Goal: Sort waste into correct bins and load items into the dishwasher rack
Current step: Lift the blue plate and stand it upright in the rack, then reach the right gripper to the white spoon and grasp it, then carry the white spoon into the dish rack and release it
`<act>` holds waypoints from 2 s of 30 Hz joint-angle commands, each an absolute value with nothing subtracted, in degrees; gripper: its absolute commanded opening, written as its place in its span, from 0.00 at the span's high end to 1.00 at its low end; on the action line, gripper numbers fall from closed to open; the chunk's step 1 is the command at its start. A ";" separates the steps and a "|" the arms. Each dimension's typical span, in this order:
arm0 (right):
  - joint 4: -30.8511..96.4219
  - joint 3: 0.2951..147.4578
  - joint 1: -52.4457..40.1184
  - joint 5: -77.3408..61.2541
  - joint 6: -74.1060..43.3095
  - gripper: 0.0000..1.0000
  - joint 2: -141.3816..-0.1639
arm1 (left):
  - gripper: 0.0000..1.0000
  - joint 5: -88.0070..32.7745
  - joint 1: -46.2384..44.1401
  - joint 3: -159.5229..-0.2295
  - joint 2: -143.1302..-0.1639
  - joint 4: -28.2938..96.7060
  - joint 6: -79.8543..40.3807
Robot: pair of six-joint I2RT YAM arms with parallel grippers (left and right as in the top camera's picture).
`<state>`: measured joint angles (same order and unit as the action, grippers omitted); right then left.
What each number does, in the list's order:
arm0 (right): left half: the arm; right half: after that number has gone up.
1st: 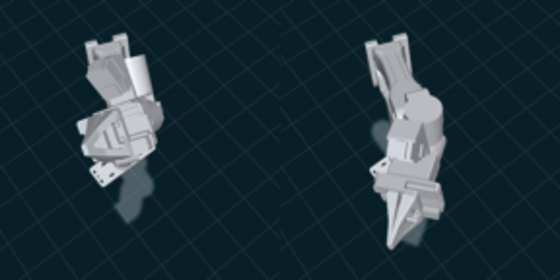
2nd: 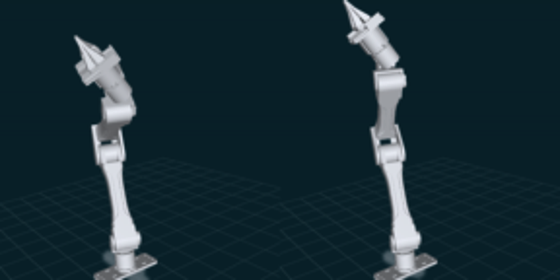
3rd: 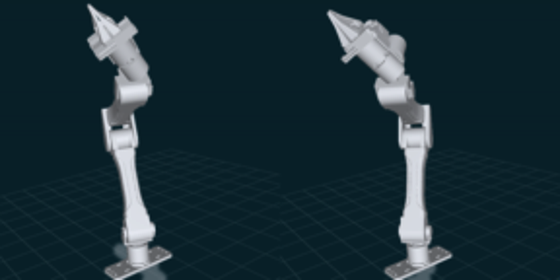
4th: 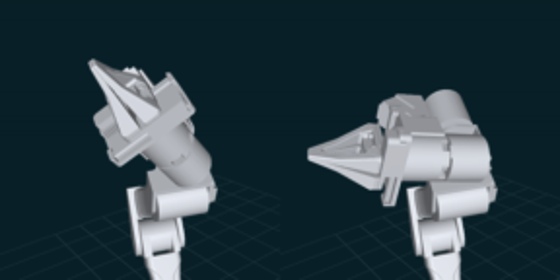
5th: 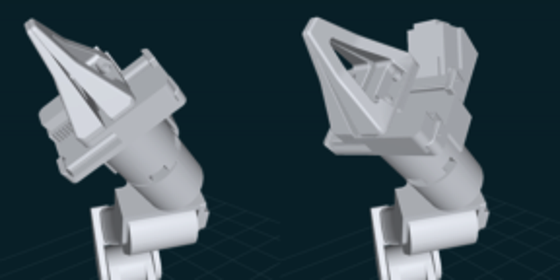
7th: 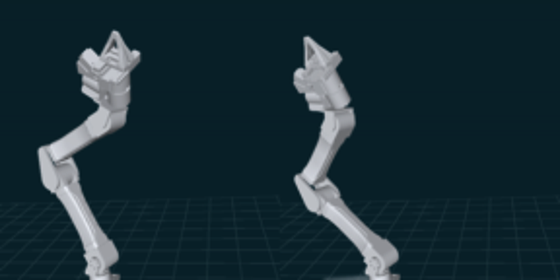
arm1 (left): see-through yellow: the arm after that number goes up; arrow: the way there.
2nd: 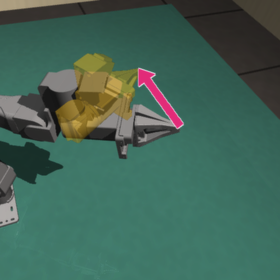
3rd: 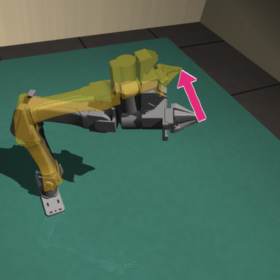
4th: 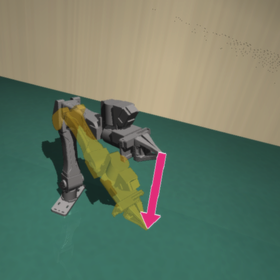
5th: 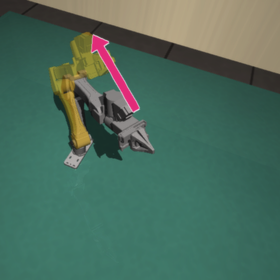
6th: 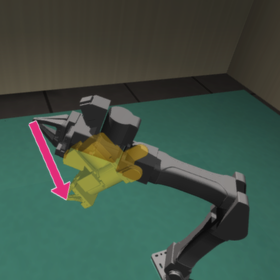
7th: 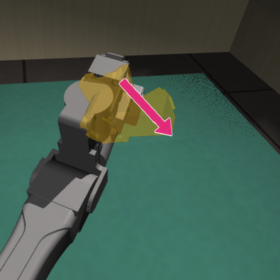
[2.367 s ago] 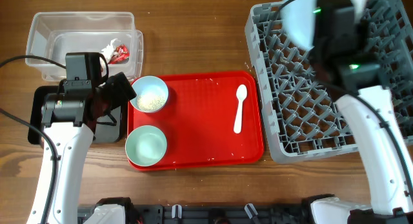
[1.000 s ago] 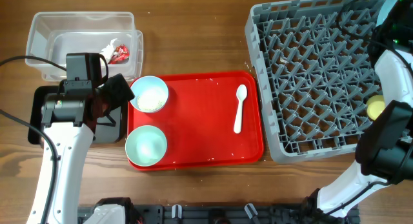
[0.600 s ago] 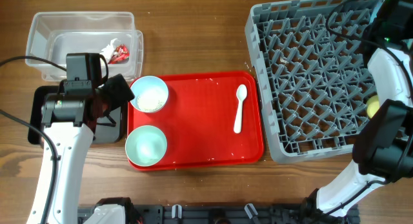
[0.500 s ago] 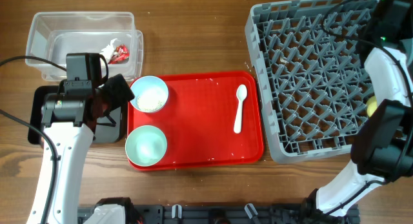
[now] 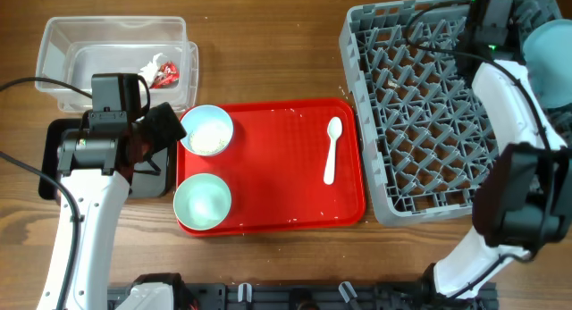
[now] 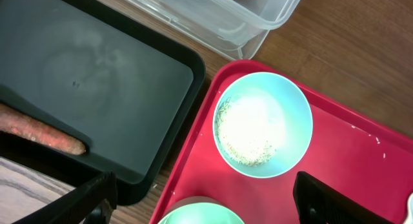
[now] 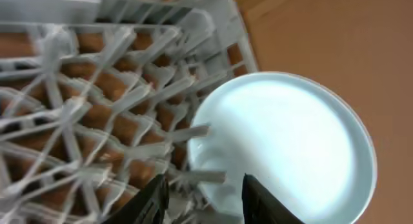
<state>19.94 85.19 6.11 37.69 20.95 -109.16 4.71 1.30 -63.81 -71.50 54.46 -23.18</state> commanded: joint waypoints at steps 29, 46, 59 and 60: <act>57.04 84.99 -30.37 4.54 -34.92 0.46 -118.19 | 0.04 5.67 1.67 -64.10 -70.98 54.57 -22.70; 56.42 84.82 -30.37 1.67 -34.20 0.93 -122.26 | 0.04 5.67 1.67 -64.10 -70.98 54.74 -22.70; 63.90 86.30 -21.32 4.56 -10.11 0.96 -91.70 | 0.04 5.67 1.67 -64.10 -70.98 54.74 -22.70; 65.47 86.24 -18.04 4.56 -5.08 0.96 -91.07 | 0.04 5.67 1.67 -64.10 -70.98 54.74 -22.70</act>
